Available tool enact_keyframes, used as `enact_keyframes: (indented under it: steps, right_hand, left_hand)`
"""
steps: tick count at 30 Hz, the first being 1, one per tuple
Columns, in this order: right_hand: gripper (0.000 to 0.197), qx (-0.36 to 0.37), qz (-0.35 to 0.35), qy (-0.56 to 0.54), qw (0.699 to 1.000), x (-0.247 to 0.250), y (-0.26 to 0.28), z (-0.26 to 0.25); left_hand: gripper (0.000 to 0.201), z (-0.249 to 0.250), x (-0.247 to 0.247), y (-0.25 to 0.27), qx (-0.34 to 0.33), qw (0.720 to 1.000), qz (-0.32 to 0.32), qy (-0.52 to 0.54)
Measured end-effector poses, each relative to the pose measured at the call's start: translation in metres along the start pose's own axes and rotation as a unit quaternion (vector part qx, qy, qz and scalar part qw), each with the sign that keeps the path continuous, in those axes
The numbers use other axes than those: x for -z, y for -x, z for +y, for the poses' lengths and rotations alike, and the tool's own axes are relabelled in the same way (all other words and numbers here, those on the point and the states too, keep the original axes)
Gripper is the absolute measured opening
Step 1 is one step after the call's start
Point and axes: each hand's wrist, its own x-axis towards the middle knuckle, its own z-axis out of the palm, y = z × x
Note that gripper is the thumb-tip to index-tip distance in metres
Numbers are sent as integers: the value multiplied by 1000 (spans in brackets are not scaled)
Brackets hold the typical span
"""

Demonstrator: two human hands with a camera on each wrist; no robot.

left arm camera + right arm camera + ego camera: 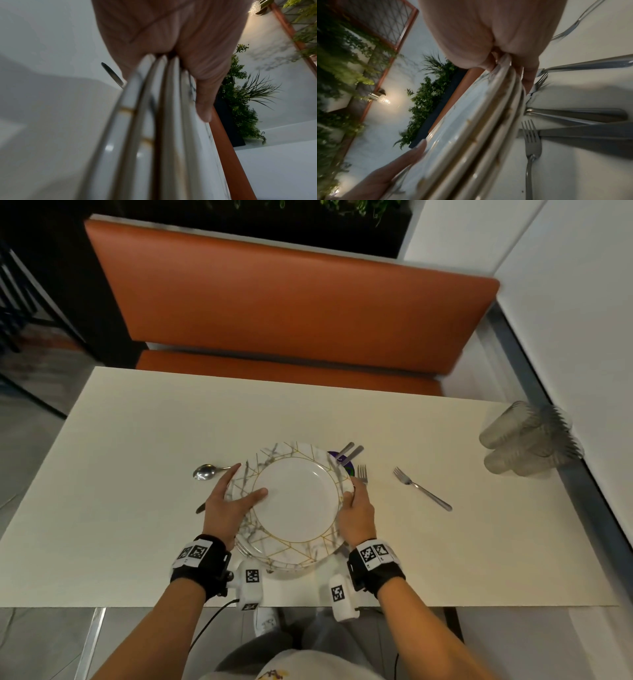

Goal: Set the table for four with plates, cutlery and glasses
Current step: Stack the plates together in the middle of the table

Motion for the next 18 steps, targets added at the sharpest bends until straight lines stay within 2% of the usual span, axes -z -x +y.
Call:
enact_keyframes:
  steps: [5,7,9,13,15,18]
  right_hand:
    - [32,31,-26,38,998,17,-18,-15]
    - [49,60,-46,62,995,25,-31,-24]
    - [69,66,-106,84,989,31,-44,-35]
    - [76,32,-235,173,956,34,-64,-43]
    - [74,17,-252,155,955,35,-68,-36]
    - [76,9,-226,108,968,38,-67,-16]
  left_hand:
    - [73,-3,10,-8,26,998,-27,47]
    - [73,-3,11,-9,26,997,-45,54]
    - [73,-2,10,-10,29,996,-65,58]
    - [74,1,5,-12,48,989,-123,70]
    - [73,2,3,-14,53,988,-136,56]
    - [79,1,-2,-17,50,990,-130,21]
